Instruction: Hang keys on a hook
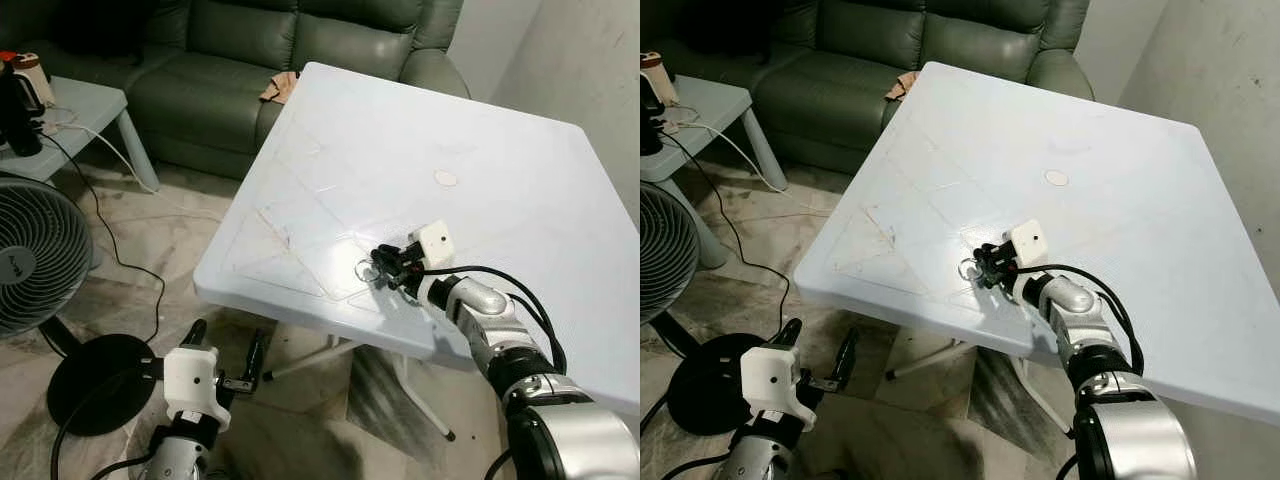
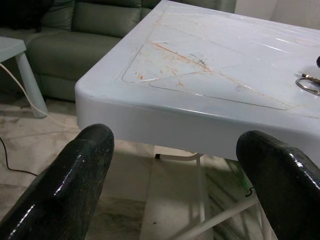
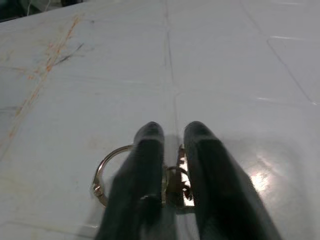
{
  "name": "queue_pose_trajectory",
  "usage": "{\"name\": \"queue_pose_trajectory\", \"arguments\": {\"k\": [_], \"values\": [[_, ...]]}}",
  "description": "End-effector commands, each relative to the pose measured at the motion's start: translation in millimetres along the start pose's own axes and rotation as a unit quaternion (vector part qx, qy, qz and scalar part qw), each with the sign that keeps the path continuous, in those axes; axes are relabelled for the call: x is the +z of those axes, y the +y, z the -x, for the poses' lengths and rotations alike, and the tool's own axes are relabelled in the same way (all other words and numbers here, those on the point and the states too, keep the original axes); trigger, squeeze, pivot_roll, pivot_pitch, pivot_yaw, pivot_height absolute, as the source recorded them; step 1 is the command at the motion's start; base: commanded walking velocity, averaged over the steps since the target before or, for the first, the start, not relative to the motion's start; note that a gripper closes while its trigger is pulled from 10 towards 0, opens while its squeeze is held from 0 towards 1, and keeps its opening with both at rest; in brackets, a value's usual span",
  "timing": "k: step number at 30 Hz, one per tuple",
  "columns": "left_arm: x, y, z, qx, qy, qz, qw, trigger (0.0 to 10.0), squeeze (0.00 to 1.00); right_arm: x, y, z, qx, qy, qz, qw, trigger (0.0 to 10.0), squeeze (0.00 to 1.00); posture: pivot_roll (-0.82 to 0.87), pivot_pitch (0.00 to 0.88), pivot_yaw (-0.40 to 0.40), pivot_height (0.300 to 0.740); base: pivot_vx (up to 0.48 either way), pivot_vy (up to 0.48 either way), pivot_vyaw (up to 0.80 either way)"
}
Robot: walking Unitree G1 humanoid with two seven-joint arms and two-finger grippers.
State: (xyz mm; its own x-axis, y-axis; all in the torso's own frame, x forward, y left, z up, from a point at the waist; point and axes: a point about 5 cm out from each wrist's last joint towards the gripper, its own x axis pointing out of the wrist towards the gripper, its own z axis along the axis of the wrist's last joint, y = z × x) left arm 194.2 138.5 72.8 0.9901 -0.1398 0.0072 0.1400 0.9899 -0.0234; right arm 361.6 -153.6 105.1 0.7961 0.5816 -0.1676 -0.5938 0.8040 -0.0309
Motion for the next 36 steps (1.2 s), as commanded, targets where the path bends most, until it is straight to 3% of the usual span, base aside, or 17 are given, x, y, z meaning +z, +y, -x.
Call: {"name": "queue_pose_trajectory", "arguments": {"k": [1, 4, 10, 11, 19, 36], "values": [[2.9, -0.3, 1.0, 0.002, -0.004, 0.001, 1.0, 10.0, 0.0, 5.9, -7.0, 2.6, -0.003, -0.008, 0.002, 1.0, 10.0, 1.0, 0.05, 0.125, -0.129, 0.74, 0.0, 0.0, 0.0], [2.8, -0.1, 0.7, 0.002, -0.004, 0.002, 1.0, 10.0, 0.0, 8.0, -6.9, 3.5, 0.016, -0.018, -0.01, 1.0, 10.0, 1.0, 0.05, 0.125, -0.129, 0.74, 0.0, 0.0, 0.0], [3.1, -0.8, 0.5, 0.001, -0.004, 0.001, 1.0, 10.0, 0.0, 5.2, -7.3, 6.0, 0.027, 0.002, 0.029, 0.999, 10.0, 1.0, 0.04, 0.125, -0.129, 0.74, 0.0, 0.0, 0.0], [3.0, -0.6, 0.7, 0.001, -0.004, 0.001, 1.0, 10.0, 0.0, 4.4, -7.1, 6.2, 0.028, 0.008, 0.039, 0.999, 10.0, 0.0, 0.04, 0.127, -0.128, 0.74, 0.0, 0.0, 0.0], [3.0, -0.5, 1.3, 0.001, -0.003, 0.0, 1.0, 10.0, 0.0, -0.4, -7.5, 4.7, 0.006, 0.033, 0.046, 0.998, 10.0, 0.0, 0.04, 0.131, -0.127, 0.74, 0.0, 0.0, 0.0], [2.8, -1.4, 0.4, 0.002, -0.004, 0.001, 1.0, 10.0, 0.0, -7.8, -3.7, 6.4, 0.034, 0.06, 0.061, 0.996, 10.0, 0.0, 0.05, 0.124, -0.133, 0.74, 0.0, 0.0, 0.0]]}}
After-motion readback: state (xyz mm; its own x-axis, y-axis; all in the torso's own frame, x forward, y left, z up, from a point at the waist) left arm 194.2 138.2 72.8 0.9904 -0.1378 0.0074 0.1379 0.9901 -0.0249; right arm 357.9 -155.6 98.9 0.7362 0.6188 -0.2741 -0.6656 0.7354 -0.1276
